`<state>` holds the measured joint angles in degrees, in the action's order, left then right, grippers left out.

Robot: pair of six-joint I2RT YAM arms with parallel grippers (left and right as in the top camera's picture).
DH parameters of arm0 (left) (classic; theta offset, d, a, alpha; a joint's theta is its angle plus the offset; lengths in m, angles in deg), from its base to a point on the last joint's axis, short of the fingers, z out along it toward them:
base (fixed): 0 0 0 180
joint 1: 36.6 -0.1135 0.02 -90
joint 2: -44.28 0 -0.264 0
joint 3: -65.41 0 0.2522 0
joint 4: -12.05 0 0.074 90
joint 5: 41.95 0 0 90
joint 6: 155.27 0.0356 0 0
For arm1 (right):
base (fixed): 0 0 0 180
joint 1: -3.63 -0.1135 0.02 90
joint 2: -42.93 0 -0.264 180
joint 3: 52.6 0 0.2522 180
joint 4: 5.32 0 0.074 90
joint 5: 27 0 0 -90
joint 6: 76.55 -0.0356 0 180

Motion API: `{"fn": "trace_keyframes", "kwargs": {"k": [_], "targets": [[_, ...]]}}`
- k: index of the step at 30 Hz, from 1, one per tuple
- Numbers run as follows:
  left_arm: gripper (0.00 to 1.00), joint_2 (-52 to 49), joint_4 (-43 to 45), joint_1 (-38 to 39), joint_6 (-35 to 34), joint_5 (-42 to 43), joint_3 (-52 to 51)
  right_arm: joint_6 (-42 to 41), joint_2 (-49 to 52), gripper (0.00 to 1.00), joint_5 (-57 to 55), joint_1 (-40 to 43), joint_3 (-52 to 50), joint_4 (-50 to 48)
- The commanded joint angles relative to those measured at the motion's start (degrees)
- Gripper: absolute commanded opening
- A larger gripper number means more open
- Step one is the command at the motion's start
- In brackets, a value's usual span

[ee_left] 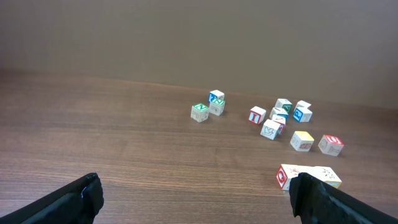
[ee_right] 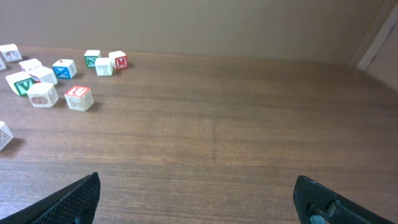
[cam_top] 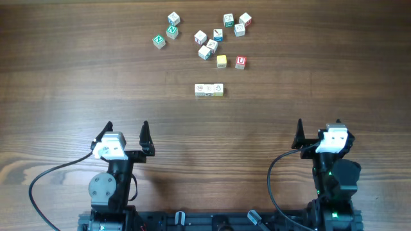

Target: Form a horizontal line

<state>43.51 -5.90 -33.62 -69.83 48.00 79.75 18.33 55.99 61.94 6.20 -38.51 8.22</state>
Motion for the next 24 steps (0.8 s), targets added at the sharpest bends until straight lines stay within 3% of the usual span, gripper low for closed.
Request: {"fn": "trace_keyframes", "kwargs": {"k": [1, 7, 17, 24], "targets": [[1.0, 0.44, -0.15, -0.33, 0.72, 1.09, -0.26, 1.11, 2.38, 1.0, 1.11, 0.13, -0.04, -0.11], [1.0, 0.44, -0.15, -0.33, 0.72, 1.09, -0.26, 1.11, 1.92, 1.0, 1.14, 0.28, -0.04, -0.09], [1.0, 0.44, -0.15, -0.33, 0.72, 1.09, -0.26, 1.11, -13.03, 1.0, 1.11, -0.5, -0.04, -0.22], [1.0, 0.0, -0.15, -1.07, 0.72, 1.09, -0.26, 1.11, -12.92, 1.0, 1.14, -5.62, -0.04, -0.11]]}}
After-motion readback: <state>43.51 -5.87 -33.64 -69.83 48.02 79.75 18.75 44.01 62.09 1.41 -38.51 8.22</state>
